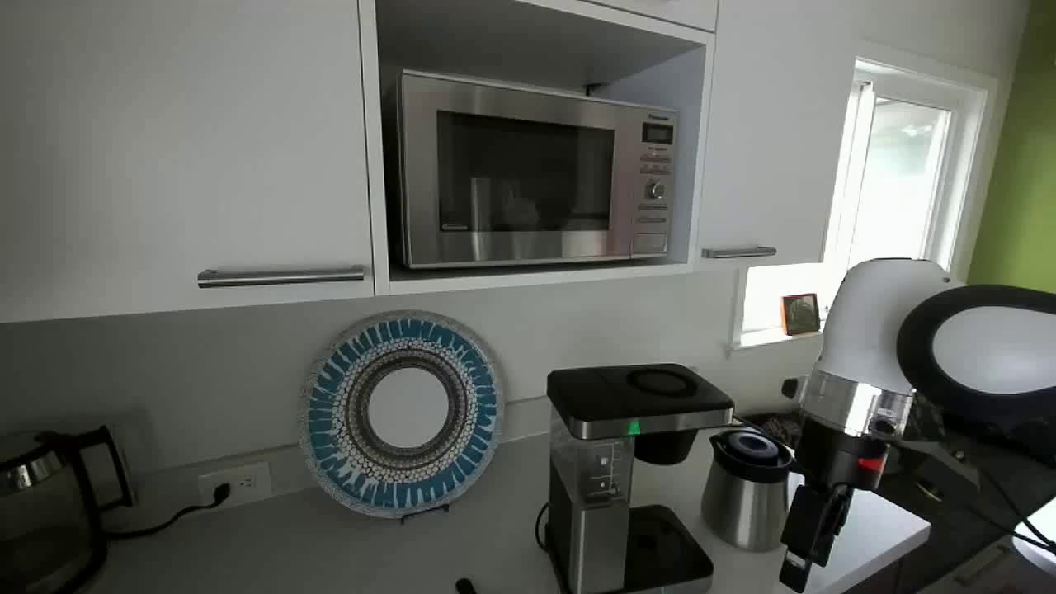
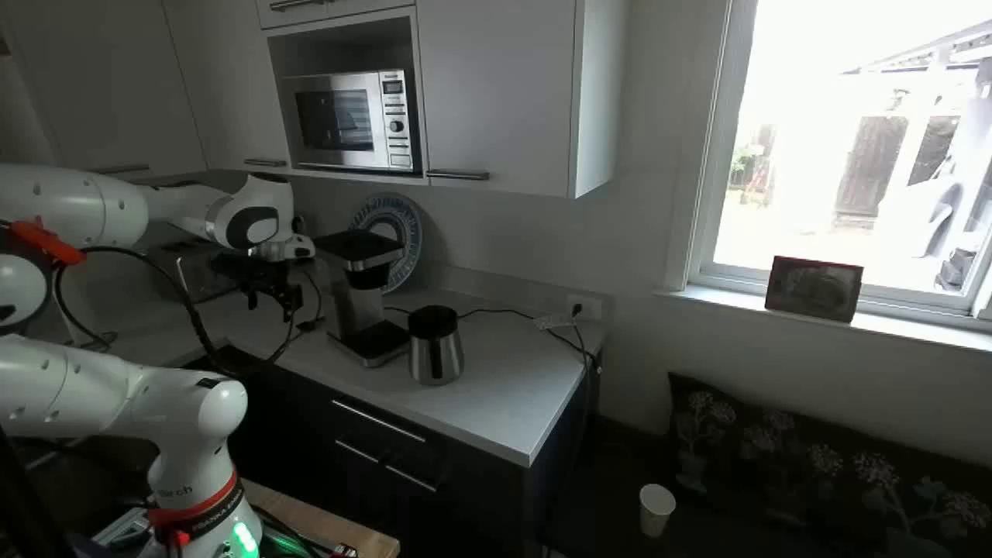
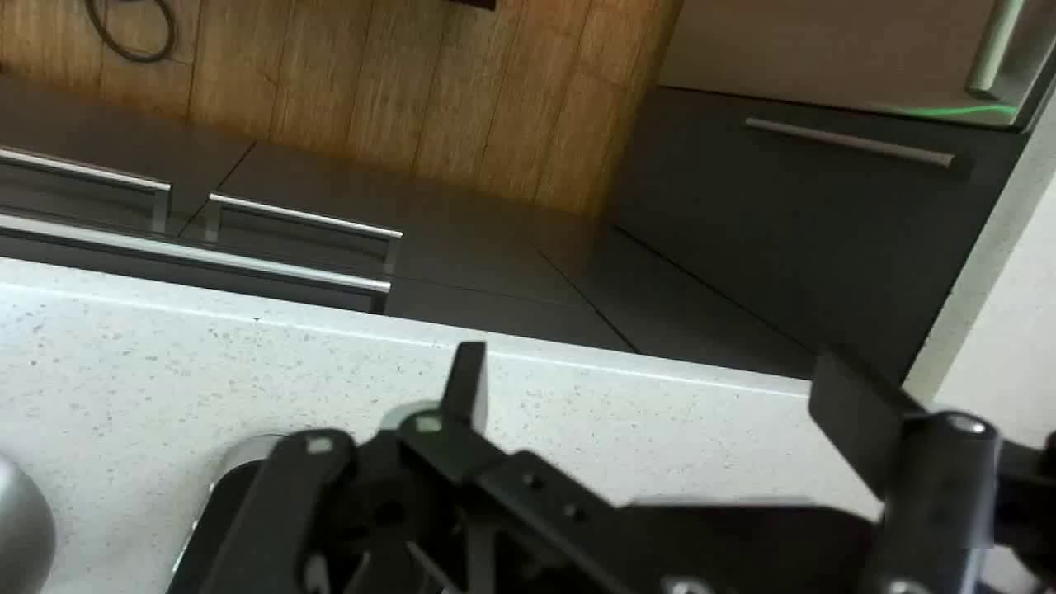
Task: Put the coffee pot on the coffee machine
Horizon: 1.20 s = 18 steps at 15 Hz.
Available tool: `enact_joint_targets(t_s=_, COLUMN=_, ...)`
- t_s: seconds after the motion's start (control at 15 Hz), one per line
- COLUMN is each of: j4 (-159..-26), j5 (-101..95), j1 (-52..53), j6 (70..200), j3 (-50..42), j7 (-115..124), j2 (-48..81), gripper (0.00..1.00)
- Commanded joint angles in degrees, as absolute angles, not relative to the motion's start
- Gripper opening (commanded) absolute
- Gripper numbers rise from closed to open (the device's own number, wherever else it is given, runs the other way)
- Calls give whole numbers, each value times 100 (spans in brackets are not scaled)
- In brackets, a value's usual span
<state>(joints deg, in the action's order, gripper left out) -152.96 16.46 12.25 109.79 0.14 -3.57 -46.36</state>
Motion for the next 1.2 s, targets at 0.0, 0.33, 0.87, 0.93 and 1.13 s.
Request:
enact_joint_targets(t_s=0.0, j4=-15279, j5=1711, j1=1115, j6=10943, j3=100, j7=-420, j2=-4633, gripper=100)
enact_joint_targets(t_s=0.33, j4=-15279, j5=1711, j1=1115, j6=10943, j3=100, j7=-420, j2=-4632, gripper=100)
enact_joint_targets(t_s=0.87, j4=-14925, j5=241, j1=377, j6=10735, j3=-556, j7=-1643, j2=-4157, gripper=100)
enact_joint_targets(t_s=0.93, j4=-14882, j5=35, j1=322, j6=10776, j3=-725, j7=-2026, j2=-4098, gripper=100)
enact_joint_targets(t_s=1.13, j4=-14710, j5=-337, j1=218, j6=10804, j3=-1248, j7=-3060, j2=-3972, gripper=100)
